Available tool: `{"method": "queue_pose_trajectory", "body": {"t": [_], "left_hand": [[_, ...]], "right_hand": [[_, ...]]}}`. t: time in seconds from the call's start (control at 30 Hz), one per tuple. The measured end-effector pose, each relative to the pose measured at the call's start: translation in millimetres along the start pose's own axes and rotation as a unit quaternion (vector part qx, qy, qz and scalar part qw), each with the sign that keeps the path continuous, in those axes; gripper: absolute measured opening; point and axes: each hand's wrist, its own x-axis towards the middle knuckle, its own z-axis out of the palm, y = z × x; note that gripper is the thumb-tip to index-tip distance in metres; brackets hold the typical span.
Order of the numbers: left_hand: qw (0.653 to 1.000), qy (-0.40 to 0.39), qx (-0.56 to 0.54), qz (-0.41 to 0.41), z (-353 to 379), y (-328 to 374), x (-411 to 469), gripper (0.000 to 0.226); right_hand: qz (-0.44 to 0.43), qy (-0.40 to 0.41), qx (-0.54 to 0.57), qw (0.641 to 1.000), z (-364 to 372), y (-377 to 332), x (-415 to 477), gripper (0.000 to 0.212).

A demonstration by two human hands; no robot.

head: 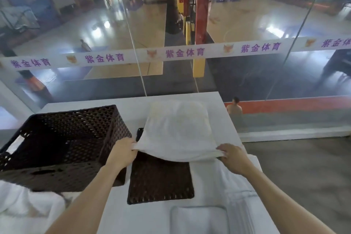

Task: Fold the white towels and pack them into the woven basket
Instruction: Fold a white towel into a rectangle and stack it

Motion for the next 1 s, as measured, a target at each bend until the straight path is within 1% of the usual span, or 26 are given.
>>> {"method": "queue_pose_trajectory", "body": {"t": [0.07, 0.1, 0.13, 0.2, 0.27, 0.3, 0.37, 0.43, 0.5, 0.57, 0.6, 0.63, 0.67, 0.7, 0.73, 0.77, 0.8, 0.83, 0.87, 0.93, 1.0], "left_hand": [[0.999, -0.016, -0.006, -0.047, 4.7, -6.7, -8.7, 0.019], [0.997, -0.038, 0.001, -0.065, 4.9, -8.4, -11.4, 0.020], [0.994, -0.079, 0.033, -0.075, 3.0, -8.1, -13.9, 0.023], [0.972, -0.180, 0.121, -0.094, -4.3, -5.0, -18.0, 0.025], [0.948, -0.260, 0.126, -0.132, -13.0, 0.5, -20.9, 0.020], [0.941, -0.283, 0.114, -0.146, -16.6, 2.0, -20.9, 0.016], [0.935, -0.299, 0.103, -0.161, -25.7, 6.7, -17.0, 0.012], [0.927, -0.323, 0.100, -0.161, -34.6, 12.3, -6.6, 0.014], [0.915, -0.359, 0.101, -0.152, -45.5, 17.8, 10.0, 0.017], [0.915, -0.367, 0.099, -0.135, -61.1, 24.3, 35.8, 0.021], [0.926, -0.346, 0.095, -0.114, -71.1, 28.5, 53.1, 0.024], [0.947, -0.296, 0.084, -0.087, -81.2, 33.2, 72.9, 0.029], [0.972, -0.218, 0.060, -0.065, -90.4, 37.2, 95.3, 0.032], [0.991, -0.121, 0.029, -0.053, -98.3, 40.5, 118.7, 0.032], [0.998, -0.031, -0.007, -0.054, -104.9, 43.9, 140.4, 0.035], [0.997, 0.038, -0.036, -0.060, -107.3, 45.3, 159.1, 0.044], [0.994, 0.080, -0.047, -0.059, -106.6, 46.4, 172.2, 0.054], [0.993, 0.097, -0.043, -0.059, -101.9, 45.5, 181.1, 0.057], [0.992, 0.097, -0.046, -0.060, -90.9, 42.7, 187.6, 0.055], [0.995, 0.047, -0.046, -0.078, -53.4, 27.9, 189.9, 0.046], [0.994, -0.035, -0.027, -0.101, -5.3, 7.1, 180.2, 0.042]], "right_hand": [[0.026, -0.041, 0.047, 0.998, 3.8, -3.2, -9.4, 0.005], [0.034, -0.055, 0.068, 0.996, 5.3, -2.0, -11.9, 0.011], [0.044, -0.072, 0.083, 0.993, 4.5, -1.8, -15.1, 0.015], [0.055, -0.115, 0.099, 0.987, -0.8, -3.6, -20.0, 0.011], [0.055, -0.170, 0.092, 0.980, -5.8, -7.3, -21.7, 0.005], [0.058, -0.201, 0.094, 0.973, -7.9, -10.4, -22.0, 0.006], [0.077, -0.265, 0.119, 0.954, -10.9, -17.5, -21.7, 0.010], [0.104, -0.318, 0.125, 0.934, -14.7, -23.4, -17.8, 0.020], [0.118, -0.369, 0.108, 0.916, -21.4, -26.9, -6.5, 0.031], [0.127, -0.399, 0.065, 0.906, -36.1, -29.5, 17.3, 0.035], [0.130, -0.385, 0.053, 0.912, -47.4, -31.0, 34.2, 0.034], [0.129, -0.338, 0.051, 0.931, -60.4, -31.4, 54.6, 0.030], [0.124, -0.254, 0.057, 0.958, -74.6, -31.7, 76.9, 0.029], [0.122, -0.145, 0.063, 0.980, -89.1, -31.8, 99.5, 0.032], [0.125, -0.035, 0.065, 0.989, -103.2, -32.6, 119.0, 0.041], [0.135, 0.048, 0.062, 0.988, -113.7, -32.2, 135.5, 0.053], [0.147, 0.093, 0.057, 0.983, -117.9, -29.8, 147.9, 0.063], [0.160, 0.106, 0.055, 0.980, -116.1, -27.8, 154.5, 0.068], [0.173, 0.099, 0.055, 0.978, -107.4, -24.1, 157.0, 0.067], [0.192, 0.043, 0.057, 0.979, -70.6, -11.8, 153.7, 0.052], [0.225, -0.021, 0.087, 0.970, -22.2, 1.4, 143.0, 0.035]]}}
